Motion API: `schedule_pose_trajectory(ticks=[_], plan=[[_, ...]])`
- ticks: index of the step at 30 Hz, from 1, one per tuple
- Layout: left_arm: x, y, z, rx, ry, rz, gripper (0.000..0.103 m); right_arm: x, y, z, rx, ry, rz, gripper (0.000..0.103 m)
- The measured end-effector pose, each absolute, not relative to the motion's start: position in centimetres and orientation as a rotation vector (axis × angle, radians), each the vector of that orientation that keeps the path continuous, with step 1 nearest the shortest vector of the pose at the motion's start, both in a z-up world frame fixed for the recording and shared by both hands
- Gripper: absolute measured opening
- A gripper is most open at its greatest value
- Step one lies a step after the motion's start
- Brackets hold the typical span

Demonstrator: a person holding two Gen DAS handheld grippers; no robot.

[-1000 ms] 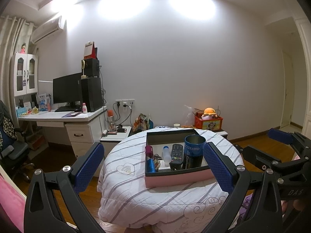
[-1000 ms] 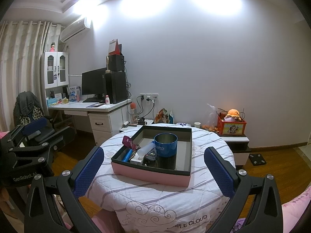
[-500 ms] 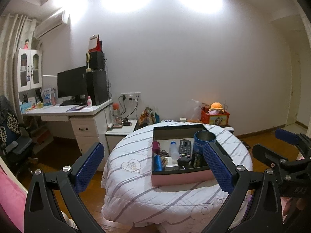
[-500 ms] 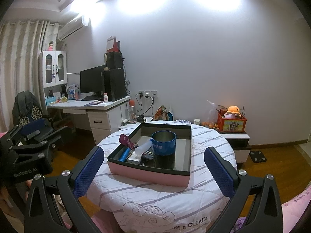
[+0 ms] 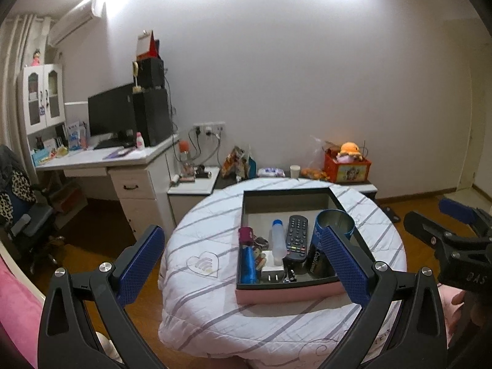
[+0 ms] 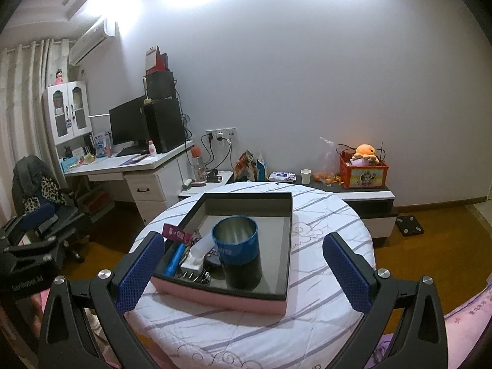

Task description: Organize rigid objects

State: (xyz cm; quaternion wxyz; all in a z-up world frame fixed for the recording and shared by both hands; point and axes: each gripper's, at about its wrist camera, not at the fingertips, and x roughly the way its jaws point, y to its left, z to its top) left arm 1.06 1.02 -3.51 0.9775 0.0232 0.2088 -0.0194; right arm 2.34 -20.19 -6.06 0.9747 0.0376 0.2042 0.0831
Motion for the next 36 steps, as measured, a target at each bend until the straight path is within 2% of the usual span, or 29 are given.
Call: schedule_pose_trajectory(ticks=[19, 36], plan=[[8.0, 0.2, -2.5, 0.059, 0.496, -0.032, 0.103, 8.7, -19.4, -4.8, 0.026, 0.492, 0.202, 0.103], [9.1, 0.6, -2.8, 0.059, 0.509, -0.029, 0.103, 9.9, -18.6, -4.8, 0.014, 0.517, 0.208, 0.103]])
